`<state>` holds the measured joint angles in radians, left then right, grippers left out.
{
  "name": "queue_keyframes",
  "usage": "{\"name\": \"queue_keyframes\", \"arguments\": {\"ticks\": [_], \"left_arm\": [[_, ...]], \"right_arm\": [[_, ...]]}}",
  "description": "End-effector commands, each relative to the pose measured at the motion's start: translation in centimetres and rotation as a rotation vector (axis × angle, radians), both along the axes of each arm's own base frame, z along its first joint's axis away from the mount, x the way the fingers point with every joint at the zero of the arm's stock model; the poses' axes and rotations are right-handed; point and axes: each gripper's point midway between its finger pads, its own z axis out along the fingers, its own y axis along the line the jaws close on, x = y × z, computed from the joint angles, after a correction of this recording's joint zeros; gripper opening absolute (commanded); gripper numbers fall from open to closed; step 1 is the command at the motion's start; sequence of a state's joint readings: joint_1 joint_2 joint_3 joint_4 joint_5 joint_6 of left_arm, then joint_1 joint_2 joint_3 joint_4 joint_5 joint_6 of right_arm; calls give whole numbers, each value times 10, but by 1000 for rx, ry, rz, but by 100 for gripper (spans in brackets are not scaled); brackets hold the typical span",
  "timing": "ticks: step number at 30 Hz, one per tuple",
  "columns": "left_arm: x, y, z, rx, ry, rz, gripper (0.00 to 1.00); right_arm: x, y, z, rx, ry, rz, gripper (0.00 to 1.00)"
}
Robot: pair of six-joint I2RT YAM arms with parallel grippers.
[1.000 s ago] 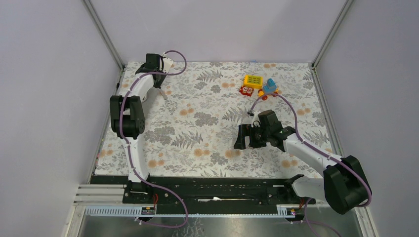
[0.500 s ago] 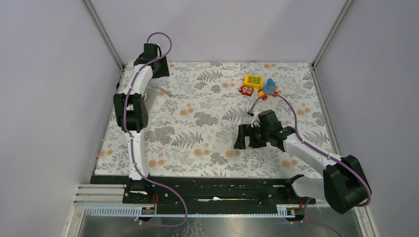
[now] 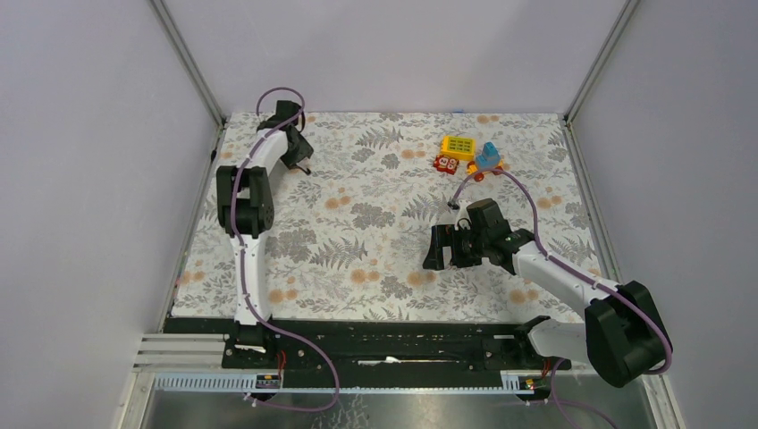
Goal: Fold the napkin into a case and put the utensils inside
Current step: Move the knife to the corner of the board.
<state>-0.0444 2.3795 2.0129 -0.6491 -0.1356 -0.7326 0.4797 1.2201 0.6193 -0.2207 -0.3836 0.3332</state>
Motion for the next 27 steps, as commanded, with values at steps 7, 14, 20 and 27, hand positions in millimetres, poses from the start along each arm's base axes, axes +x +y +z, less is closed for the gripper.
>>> {"name": "queue_keyframes", "arguments": {"ticks": [7, 14, 20, 27], "left_arm": [[-17, 12, -13, 149, 80, 175, 38], [-19, 18, -37, 245, 160, 137, 44], [-37, 12, -68, 238, 259, 67, 26], [-54, -37, -69, 102, 255, -115, 14]], "right_arm": [[5, 4, 16, 37, -72, 4, 100], [4, 3, 19, 48, -93, -1, 100], [5, 2, 24, 53, -113, -5, 100], [6, 2, 30, 61, -133, -8, 100]]}}
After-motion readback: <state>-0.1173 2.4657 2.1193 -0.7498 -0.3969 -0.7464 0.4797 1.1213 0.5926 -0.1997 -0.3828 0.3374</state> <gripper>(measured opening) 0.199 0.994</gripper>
